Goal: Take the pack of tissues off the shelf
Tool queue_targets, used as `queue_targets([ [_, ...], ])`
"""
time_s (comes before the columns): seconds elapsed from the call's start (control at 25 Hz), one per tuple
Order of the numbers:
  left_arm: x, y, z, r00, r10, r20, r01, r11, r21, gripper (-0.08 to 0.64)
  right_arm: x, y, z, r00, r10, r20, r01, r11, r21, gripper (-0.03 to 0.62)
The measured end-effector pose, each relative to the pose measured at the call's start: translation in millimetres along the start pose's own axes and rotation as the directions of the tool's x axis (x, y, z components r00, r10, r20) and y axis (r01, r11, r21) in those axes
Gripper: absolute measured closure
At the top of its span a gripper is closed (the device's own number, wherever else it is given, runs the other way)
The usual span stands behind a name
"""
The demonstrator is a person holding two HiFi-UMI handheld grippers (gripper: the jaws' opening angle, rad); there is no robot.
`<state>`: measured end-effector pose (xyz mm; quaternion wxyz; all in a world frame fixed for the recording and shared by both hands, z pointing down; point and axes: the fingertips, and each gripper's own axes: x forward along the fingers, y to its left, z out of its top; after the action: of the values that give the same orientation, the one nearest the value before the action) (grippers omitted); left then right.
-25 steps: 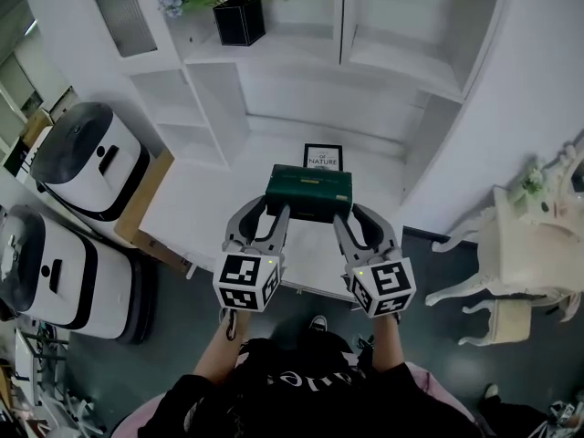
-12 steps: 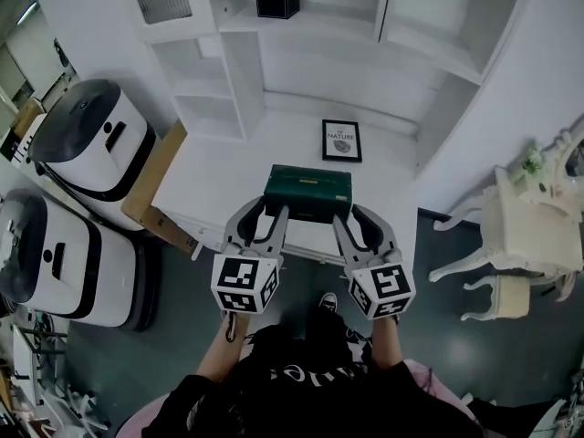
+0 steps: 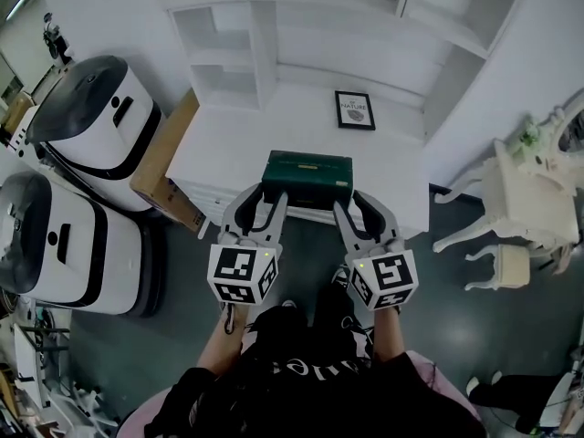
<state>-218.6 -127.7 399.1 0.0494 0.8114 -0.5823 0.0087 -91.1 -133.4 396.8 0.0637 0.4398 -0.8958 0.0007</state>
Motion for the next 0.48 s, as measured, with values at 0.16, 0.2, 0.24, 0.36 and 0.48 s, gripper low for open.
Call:
queue_targets([
  [0.16, -23.5, 7.0, -1.6, 1.0, 0.006, 0.009, -0.006, 1.0, -0.008, 0.413, -7.4, 23.8, 0.3, 1.0, 0.003, -0.005, -0.003, 1.0, -0.006, 0.439],
  [0.2, -27.8, 7.0, -2.2, 1.0, 0.008, 0.012, -0.008, 1.0, -0.012, 0.413, -9.6, 27.3, 0.3, 1.0, 0.004, -0.007, -0.005, 1.0, -0.009, 0.439],
  [0.24, -31.5, 6.5, -2.9, 1.0, 0.01, 0.015, -0.01, 1.0, -0.017, 0.413, -11.8, 29.9, 0.5, 1.0, 0.006, -0.008, -0.006, 1.0, -0.013, 0.439],
  [0.36, -40.5, 3.2, -5.6, 1.0, 0.016, 0.019, -0.016, 0.999, -0.033, 0.413, -18.7, 34.6, 0.7, 1.0, 0.013, -0.009, -0.013, 1.0, -0.022, 0.439],
  [0.48, -46.7, -3.6, -6.6, 1.0, 0.02, 0.02, -0.02, 0.999, -0.038, 0.413, -26.6, 35.3, 0.1, 1.0, 0.018, -0.008, -0.018, 1.0, -0.02, 0.439],
])
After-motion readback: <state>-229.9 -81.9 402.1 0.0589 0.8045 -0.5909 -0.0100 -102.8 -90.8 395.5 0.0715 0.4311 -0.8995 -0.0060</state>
